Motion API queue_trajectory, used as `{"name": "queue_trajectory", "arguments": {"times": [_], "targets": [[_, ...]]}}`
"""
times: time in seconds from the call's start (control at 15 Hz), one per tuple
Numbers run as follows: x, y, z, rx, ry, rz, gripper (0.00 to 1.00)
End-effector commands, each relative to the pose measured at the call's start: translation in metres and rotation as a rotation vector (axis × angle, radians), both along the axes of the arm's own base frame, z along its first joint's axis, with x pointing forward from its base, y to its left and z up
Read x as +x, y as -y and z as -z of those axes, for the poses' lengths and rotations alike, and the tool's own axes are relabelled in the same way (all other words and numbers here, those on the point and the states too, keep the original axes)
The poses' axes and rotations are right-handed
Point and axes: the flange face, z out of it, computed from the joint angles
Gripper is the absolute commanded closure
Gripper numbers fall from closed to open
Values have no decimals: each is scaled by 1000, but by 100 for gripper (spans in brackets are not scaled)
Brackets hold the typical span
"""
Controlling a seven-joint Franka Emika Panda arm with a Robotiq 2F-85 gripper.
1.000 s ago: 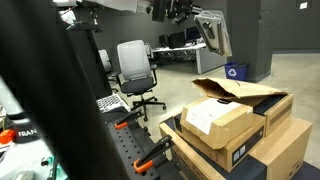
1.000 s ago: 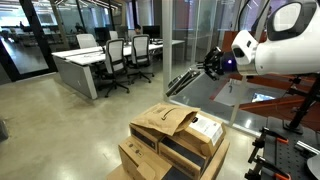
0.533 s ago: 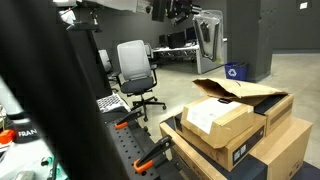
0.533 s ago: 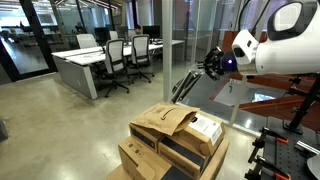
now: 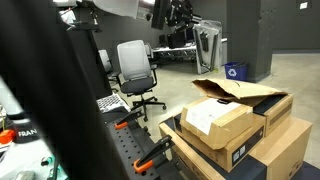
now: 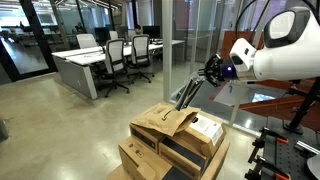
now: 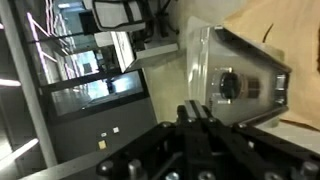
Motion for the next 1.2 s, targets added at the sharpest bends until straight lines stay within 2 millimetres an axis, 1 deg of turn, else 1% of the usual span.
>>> {"name": "queue_trajectory", "arguments": {"times": [0.0, 1.13], "targets": [[0, 0, 6, -1, -13, 15, 100], [0, 1, 10, -7, -29, 15, 100]]}}
